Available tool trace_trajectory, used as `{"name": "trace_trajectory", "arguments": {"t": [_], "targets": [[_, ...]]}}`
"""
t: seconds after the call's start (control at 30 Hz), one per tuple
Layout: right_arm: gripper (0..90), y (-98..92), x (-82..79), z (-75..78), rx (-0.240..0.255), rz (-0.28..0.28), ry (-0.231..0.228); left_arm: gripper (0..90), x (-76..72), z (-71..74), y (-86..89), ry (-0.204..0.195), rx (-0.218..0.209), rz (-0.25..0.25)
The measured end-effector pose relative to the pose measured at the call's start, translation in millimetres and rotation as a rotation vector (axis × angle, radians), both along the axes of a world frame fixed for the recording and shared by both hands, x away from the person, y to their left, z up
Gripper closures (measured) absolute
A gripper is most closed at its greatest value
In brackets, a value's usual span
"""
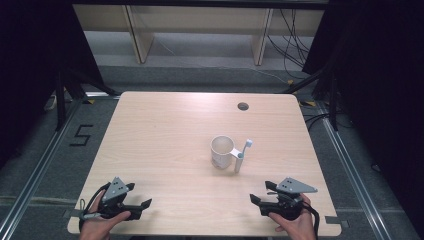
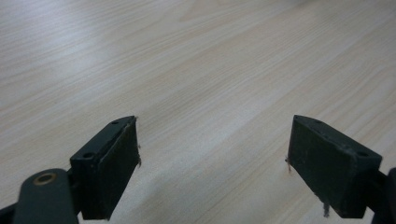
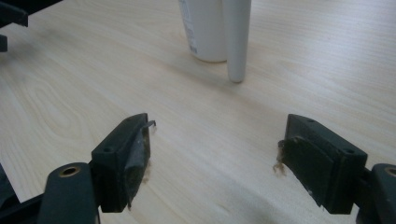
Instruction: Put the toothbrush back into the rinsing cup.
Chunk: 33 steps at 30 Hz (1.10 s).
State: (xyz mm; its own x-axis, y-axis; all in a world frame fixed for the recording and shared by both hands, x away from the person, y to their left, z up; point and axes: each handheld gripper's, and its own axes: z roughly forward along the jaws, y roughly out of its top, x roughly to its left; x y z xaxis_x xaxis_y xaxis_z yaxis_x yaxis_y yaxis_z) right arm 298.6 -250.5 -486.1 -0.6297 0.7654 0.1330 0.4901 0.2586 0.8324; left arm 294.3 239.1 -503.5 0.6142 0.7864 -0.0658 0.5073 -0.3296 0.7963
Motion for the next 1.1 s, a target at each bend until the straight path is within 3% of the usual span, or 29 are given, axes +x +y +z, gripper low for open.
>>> {"name": "trace_trajectory", "arguments": {"t": [0.03,0.1,0.17,0.23,0.37,0.4,0.43,0.47,0.53,0.57,0.6,0.63,0.7,0.83,0.87,1.03,1.1], "targets": [[24.6,-0.6,-1.5,0.4,-0.015,0.007,0.007,15.8,0.1,0.0,0.1,0.000,0.001,-0.001],[25.0,1.3,-3.8,-1.2,0.003,0.005,0.028,15.8,0.0,0.7,0.9,-0.003,0.004,-0.005],[25.0,-0.8,-4.6,-1.1,-0.031,0.012,0.018,15.8,-0.4,0.9,0.3,-0.006,-0.008,0.002],[25.1,1.0,-8.5,-2.1,0.004,-0.003,0.050,15.8,-0.5,0.8,0.7,-0.003,0.001,-0.003],[25.1,-4.2,-10.6,-1.6,-0.044,0.011,0.031,15.8,-1.1,1.5,-0.2,-0.003,0.001,-0.010],[25.0,-3.5,-12.5,-1.7,-0.032,0.002,0.051,15.8,-1.2,1.3,-0.4,-0.003,-0.002,-0.008],[25.0,-4.9,-12.0,-2.3,-0.043,0.009,0.031,15.8,-1.1,1.5,0.6,-0.002,0.015,-0.013],[25.0,-3.7,-14.4,-2.9,-0.024,0.003,0.058,15.8,-0.9,2.1,2.1,0.001,0.034,-0.023],[25.0,-5.2,-14.9,-2.9,-0.051,0.014,0.049,15.8,-0.5,1.3,0.9,0.000,0.016,-0.015],[25.0,-3.8,-16.8,-3.9,-0.039,0.009,0.063,15.8,-0.7,1.4,0.9,-0.002,0.022,-0.013],[25.0,-5.4,-16.3,-3.6,-0.068,0.023,0.049,15.8,-1.1,1.9,1.1,0.000,0.028,-0.016],[25.0,-3.5,-18.4,-4.6,-0.048,0.013,0.070,15.8,-0.8,1.4,0.9,-0.002,0.020,-0.019],[25.0,-4.8,-18.7,-4.7,-0.085,0.027,0.057,15.8,-0.9,2.0,1.8,0.002,0.036,-0.022],[24.7,-1.6,-22.9,-6.4,-0.095,0.030,0.088,15.8,-1.1,1.9,1.9,0.002,0.037,-0.023],[24.6,-2.6,-22.4,-6.5,-0.121,0.035,0.065,15.8,-1.1,1.9,1.8,0.002,0.037,-0.023],[24.1,-3.2,-23.9,-8.2,-0.134,0.045,0.082,15.8,-0.7,1.2,2.0,0.003,0.040,-0.026],[24.0,-2.2,-27.5,-8.7,-0.119,0.024,0.134,15.8,-1.0,0.0,-0.2,-0.001,0.017,-0.015]]}}
